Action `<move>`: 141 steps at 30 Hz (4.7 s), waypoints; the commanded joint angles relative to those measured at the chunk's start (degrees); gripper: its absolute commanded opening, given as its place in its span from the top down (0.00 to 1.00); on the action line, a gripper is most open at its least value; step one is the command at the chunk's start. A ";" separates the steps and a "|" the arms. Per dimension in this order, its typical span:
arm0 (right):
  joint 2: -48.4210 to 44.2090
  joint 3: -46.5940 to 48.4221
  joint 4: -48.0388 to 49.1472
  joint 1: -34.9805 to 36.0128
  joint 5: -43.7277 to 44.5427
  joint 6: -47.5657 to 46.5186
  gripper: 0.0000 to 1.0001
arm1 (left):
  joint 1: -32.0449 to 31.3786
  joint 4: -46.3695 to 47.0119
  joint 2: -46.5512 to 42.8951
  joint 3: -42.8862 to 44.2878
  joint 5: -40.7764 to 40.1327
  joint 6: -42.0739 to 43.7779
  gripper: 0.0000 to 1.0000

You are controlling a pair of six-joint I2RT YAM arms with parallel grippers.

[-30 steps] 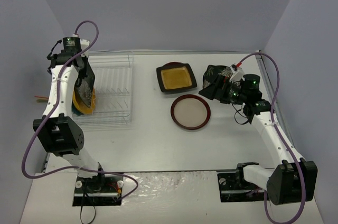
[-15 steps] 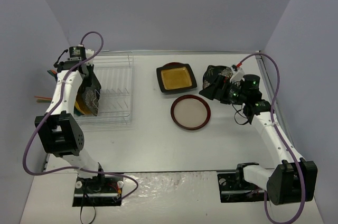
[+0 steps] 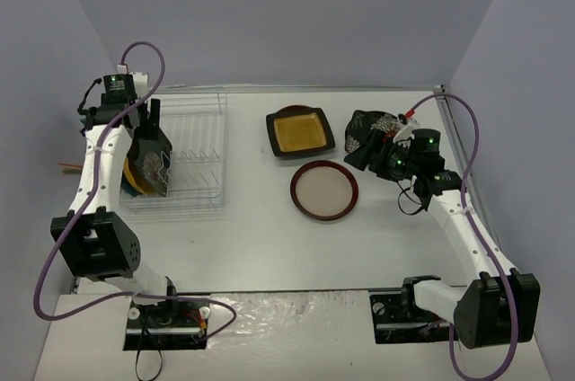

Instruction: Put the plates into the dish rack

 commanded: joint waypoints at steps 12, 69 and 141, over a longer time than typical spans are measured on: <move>9.93 -2.01 -4.74 2.32 17.61 -0.45 0.12 | 0.40 0.42 -24.43 -2.59 13.68 -21.40 0.04; 13.14 -8.06 7.01 7.88 10.07 25.82 1.00 | -45.29 28.88 -11.20 -33.51 21.38 -67.46 0.03; -8.55 6.58 -18.82 2.85 14.74 7.85 0.05 | -50.50 23.14 -14.30 -18.21 4.16 -57.38 1.00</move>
